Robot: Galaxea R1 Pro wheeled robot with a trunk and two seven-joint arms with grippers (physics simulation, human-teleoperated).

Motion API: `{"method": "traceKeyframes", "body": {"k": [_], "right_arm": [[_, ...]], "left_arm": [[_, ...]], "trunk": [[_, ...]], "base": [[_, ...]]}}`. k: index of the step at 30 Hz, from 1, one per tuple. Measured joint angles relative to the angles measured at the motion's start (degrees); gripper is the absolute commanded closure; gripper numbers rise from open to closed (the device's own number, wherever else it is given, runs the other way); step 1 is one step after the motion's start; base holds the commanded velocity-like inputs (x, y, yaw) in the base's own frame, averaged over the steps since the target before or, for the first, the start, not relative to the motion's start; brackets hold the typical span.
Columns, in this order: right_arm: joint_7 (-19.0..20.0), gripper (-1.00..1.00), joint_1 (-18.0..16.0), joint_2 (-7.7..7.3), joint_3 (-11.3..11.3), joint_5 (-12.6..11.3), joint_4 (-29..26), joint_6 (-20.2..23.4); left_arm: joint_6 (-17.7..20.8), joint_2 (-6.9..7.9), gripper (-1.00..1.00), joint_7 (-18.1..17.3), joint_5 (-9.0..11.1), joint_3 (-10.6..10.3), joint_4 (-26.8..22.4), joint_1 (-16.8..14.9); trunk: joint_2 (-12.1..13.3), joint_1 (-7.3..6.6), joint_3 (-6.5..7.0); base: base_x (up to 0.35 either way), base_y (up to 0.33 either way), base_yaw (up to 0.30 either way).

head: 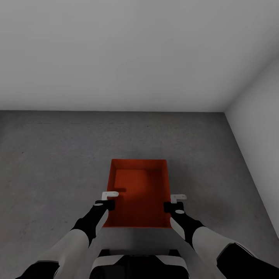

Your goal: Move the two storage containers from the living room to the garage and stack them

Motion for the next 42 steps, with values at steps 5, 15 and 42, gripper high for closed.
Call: {"method": "traceKeyframes", "body": {"k": [5,15,42], "right_arm": [[0.0,1.0,0.0,0.0,0.01,0.0,0.0,-0.07],[0.0,1.0,0.0,0.0,0.0,0.0,0.0,-0.11],[-0.01,1.0,0.0,-0.01,0.01,0.0,0.01,-0.09]], "left_arm": [[-0.06,0.0,1.0,0.0,0.01,-0.01,0.0,0.0],[-0.09,0.01,1.0,0.0,0.02,-0.05,0.0,0.0],[-0.11,0.02,1.0,0.06,0.14,-0.16,0.03,0.0]], "trunk": [[0.0,0.01,0.0],[0.0,0.02,0.0],[0.0,0.02,0.0]], "base": [[0.221,0.0,0.0],[0.023,0.0,0.0],[0.0,0.0,0.008]]}}
